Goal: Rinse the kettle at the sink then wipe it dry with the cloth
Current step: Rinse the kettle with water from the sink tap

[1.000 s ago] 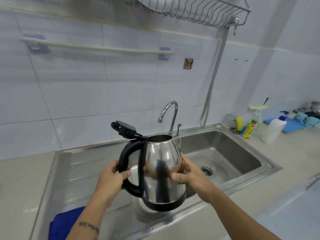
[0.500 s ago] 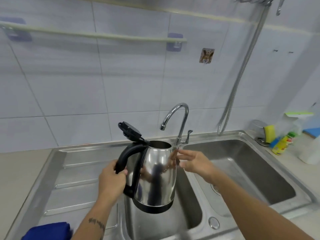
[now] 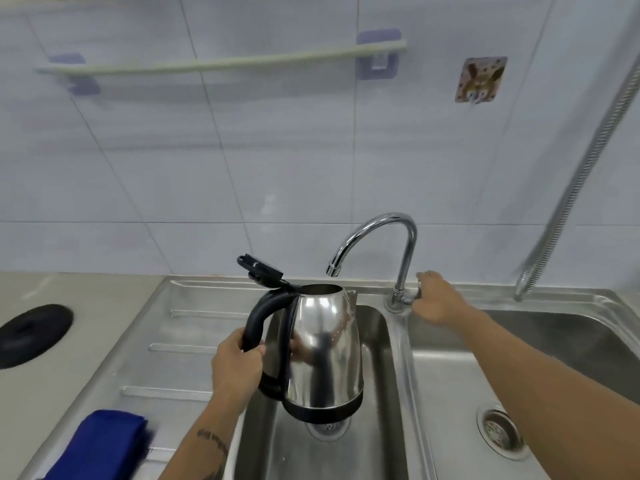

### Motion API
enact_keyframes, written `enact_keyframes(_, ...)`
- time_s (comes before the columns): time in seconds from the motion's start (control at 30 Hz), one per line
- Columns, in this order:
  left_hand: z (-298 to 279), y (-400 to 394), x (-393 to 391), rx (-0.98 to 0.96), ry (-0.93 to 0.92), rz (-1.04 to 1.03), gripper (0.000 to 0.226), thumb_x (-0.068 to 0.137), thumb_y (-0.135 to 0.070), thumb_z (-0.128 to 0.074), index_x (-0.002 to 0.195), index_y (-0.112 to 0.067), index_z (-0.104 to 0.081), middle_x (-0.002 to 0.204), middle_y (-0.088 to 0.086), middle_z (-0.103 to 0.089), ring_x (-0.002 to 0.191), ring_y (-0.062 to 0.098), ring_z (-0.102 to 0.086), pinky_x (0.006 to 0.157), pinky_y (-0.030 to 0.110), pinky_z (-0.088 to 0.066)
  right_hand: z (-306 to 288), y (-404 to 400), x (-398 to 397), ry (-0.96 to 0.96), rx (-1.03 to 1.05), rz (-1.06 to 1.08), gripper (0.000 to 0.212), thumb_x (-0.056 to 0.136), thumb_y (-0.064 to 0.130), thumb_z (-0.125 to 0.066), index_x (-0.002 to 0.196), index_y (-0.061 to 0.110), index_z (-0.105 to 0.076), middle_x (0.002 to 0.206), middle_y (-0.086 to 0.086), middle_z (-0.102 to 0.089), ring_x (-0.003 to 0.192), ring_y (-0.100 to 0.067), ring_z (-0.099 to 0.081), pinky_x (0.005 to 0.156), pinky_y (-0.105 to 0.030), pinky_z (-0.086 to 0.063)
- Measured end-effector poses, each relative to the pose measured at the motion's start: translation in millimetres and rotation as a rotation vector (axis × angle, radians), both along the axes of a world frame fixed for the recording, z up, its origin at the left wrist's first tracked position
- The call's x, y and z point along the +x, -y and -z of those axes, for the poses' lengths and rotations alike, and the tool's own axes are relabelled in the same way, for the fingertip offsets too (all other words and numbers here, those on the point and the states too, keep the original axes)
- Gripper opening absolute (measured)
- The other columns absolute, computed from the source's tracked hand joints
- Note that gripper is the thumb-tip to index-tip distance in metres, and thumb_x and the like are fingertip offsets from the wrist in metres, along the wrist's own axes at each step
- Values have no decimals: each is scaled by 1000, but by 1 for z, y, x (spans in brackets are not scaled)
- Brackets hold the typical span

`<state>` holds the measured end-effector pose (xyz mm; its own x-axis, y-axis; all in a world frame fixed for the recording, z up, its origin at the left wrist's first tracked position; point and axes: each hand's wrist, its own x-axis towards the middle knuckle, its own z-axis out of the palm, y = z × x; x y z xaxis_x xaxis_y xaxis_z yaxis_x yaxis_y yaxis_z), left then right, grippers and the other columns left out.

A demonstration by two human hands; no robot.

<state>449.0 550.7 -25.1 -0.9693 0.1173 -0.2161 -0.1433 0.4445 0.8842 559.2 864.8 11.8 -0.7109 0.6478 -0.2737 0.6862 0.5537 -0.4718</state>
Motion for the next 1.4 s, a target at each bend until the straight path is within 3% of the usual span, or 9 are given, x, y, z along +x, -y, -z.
enact_keyframes(0.13, 5, -5, -7, -3, 38, -2, 20, 91, -8, -64, 90, -28, -66, 93, 0, -71, 93, 23, -65, 88, 44, -52, 18, 8, 11, 3, 104, -74, 39, 84, 20, -62, 121, 7, -61, 129, -10, -49, 124, -34, -54, 95, -38, -47)
enact_keyframes(0.4, 23, -3, -33, -3, 50, 71, 15, 87, -10, -65, 86, -25, -67, 86, 6, -70, 89, 33, -66, 86, 54, -56, 12, 59, 10, 124, 209, -80, 59, 78, 21, -60, 136, 16, -51, 142, -7, -44, 140, -31, -35, 107, -41, -43)
enact_keyframes(0.5, 28, -1, -46, 19, 62, 108, 15, 87, -10, -65, 88, -25, -68, 87, 5, -71, 88, 29, -66, 86, 52, -56, 4, 75, -1, -17, 11, -12, 47, 79, 21, -58, 126, 17, -59, 141, -7, -53, 137, -31, -46, 105, -37, -46)
enact_keyframes(0.67, 48, 4, -70, 136, 133, 209, 16, 85, -12, -68, 89, -26, -71, 89, 0, -74, 92, 29, -70, 88, 56, -56, 15, 100, -16, -131, -688, 200, 77, 92, 30, -75, 158, 19, -36, 157, 0, -43, 143, -25, -44, 110, -42, -41)
enact_keyframes(0.87, 48, 18, -79, 293, 229, 320, 25, 90, 3, -62, 100, -17, -72, 94, 1, -74, 99, 29, -69, 95, 57, -53, 37, 123, -22, -271, -882, 212, 71, 63, 27, -87, 128, 28, -57, 127, 1, -69, 124, -28, -63, 114, -60, -40)
enact_keyframes(0.97, 46, 28, -81, 332, 262, 356, 24, 90, 7, -61, 97, -13, -72, 92, 3, -74, 98, 32, -68, 93, 60, -53, 39, 131, -22, -327, -904, 212, 69, 63, 22, -84, 126, 22, -55, 115, 4, -70, 113, -22, -68, 108, -50, -44)
enact_keyframes(1.07, 42, 38, -79, 341, 271, 368, 25, 88, 9, -62, 94, -13, -73, 87, 1, -74, 91, 30, -67, 92, 63, -50, 39, 142, -17, -346, -885, 193, 54, 63, 19, -83, 109, 18, -53, 87, 11, -67, 85, -11, -68, 84, -38, -42)
enact_keyframes(1.23, 34, 45, -70, 366, 262, 339, 28, 86, 12, -63, 98, -11, -74, 89, 2, -76, 99, 35, -68, 94, 63, -49, 38, 153, -3, -411, -863, 175, 37, 84, -1, -76, 94, 21, -49, 79, 6, -59, 58, 1, -64, 62, -18, -48)
enact_keyframes(1.4, 22, 48, -60, 387, 260, 320, 29, 87, 13, -61, 101, -10, -72, 97, 8, -74, 102, 34, -68, 94, 58, -51, 32, 156, 4, -446, -875, 146, 45, 67, 12, -82, 98, 19, -50, 82, 6, -63, 72, -6, -67, 66, -21, -49)
